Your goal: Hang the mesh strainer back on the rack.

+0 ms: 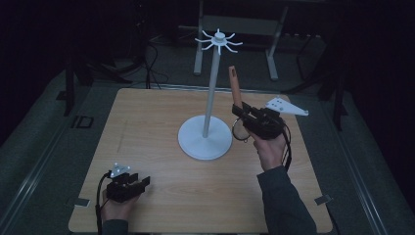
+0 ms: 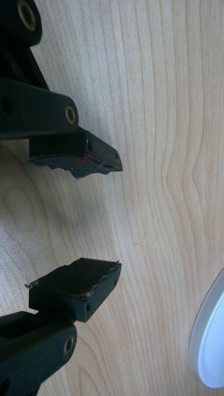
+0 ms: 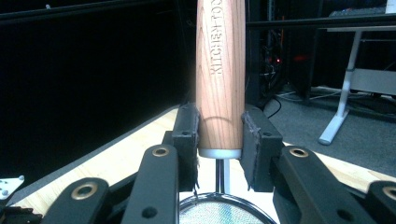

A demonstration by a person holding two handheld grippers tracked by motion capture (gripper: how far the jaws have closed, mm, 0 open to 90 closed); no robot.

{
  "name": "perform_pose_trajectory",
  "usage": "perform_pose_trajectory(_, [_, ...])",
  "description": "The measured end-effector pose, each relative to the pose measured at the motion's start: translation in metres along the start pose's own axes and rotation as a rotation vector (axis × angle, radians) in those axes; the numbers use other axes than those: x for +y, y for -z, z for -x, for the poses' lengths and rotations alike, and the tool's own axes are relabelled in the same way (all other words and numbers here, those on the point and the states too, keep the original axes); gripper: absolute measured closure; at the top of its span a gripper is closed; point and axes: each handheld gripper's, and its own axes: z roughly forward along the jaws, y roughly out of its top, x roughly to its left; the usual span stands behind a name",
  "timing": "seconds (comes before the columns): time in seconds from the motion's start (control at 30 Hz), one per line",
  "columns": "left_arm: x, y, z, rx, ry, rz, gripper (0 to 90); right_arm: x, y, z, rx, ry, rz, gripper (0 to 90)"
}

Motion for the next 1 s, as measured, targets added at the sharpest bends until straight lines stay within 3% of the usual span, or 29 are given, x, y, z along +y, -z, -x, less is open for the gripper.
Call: perform_pose_trajectory(1.0, [0.000, -0.002, 0.001, -0.003, -0.001, -0.003, 45.4, 0.028, 0.010, -0.002, 0.028, -0.004, 0.120, 69.7])
